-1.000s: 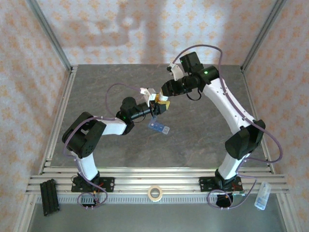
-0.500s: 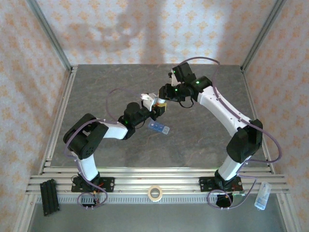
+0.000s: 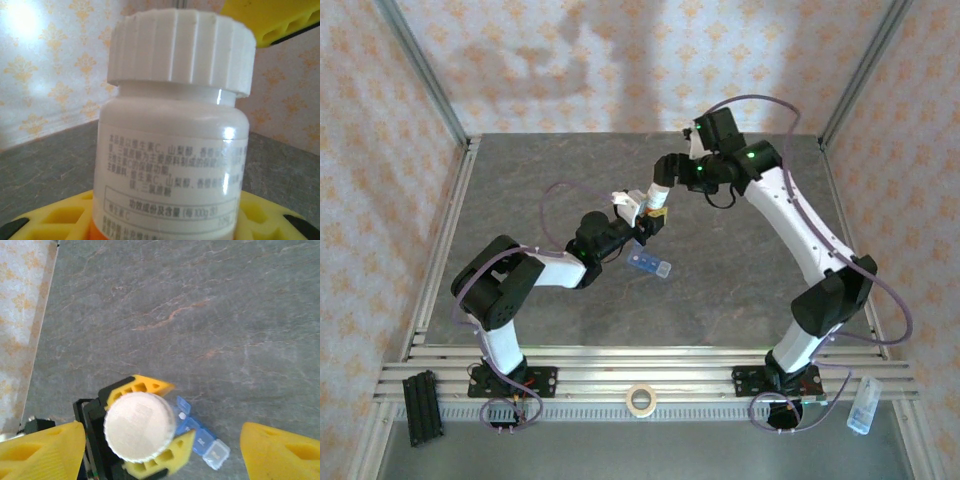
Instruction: Sort the pills into containers
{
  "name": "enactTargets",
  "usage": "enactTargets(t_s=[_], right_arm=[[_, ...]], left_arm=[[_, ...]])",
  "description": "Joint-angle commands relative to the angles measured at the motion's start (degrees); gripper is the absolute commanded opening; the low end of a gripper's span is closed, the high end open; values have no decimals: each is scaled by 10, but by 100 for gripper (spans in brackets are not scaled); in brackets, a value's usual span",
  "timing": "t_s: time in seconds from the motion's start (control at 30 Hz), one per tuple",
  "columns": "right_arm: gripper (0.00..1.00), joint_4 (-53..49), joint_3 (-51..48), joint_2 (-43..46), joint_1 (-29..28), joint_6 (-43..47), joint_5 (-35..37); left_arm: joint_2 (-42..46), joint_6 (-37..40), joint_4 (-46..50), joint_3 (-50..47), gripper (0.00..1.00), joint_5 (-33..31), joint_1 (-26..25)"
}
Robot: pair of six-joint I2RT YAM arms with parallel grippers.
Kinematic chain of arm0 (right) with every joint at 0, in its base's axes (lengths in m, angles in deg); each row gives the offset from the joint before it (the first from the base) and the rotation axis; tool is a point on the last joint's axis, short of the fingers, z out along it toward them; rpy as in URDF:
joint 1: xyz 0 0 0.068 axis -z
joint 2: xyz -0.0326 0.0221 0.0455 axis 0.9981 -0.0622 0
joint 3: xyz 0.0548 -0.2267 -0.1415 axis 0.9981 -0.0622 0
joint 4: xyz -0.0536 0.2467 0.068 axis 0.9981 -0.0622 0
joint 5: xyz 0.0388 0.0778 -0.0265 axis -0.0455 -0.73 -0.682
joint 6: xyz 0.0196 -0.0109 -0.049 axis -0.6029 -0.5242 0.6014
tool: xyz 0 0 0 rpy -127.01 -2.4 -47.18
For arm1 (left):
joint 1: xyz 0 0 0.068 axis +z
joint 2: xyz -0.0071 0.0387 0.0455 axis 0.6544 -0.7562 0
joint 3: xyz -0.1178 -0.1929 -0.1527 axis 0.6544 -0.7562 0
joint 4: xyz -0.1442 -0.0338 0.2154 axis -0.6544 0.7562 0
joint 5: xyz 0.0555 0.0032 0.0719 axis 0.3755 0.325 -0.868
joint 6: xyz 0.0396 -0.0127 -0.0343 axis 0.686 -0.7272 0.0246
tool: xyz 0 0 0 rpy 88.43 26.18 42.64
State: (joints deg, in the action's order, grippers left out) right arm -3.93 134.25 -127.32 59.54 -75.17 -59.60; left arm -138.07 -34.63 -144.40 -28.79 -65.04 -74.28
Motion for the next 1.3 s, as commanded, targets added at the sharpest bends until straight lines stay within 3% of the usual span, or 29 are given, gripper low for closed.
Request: enactTargets(t_s=[0.0,0.23,0.43,0.8,1.07,1.27], right_arm=[[82,-61,19,27,21,62,-15],[82,-83,40,32,25,209,-73],[82,-95,74,8,23,231,-90],[80,-105,81,-27,7,234,-94],[67,-101,64,-31,7,235,-89],[67,-99,50,-32,7,234,-85]], left_arm=[[17,-3,-39,19,0,35,7],[17,-47,-33,34,0,141,16],[13,-74,-24,47,0,190,19],[11,-80,-22,51,0,197,20],[13,-80,-23,51,0,195,20],[13,-80,-22,54,0,196,20]])
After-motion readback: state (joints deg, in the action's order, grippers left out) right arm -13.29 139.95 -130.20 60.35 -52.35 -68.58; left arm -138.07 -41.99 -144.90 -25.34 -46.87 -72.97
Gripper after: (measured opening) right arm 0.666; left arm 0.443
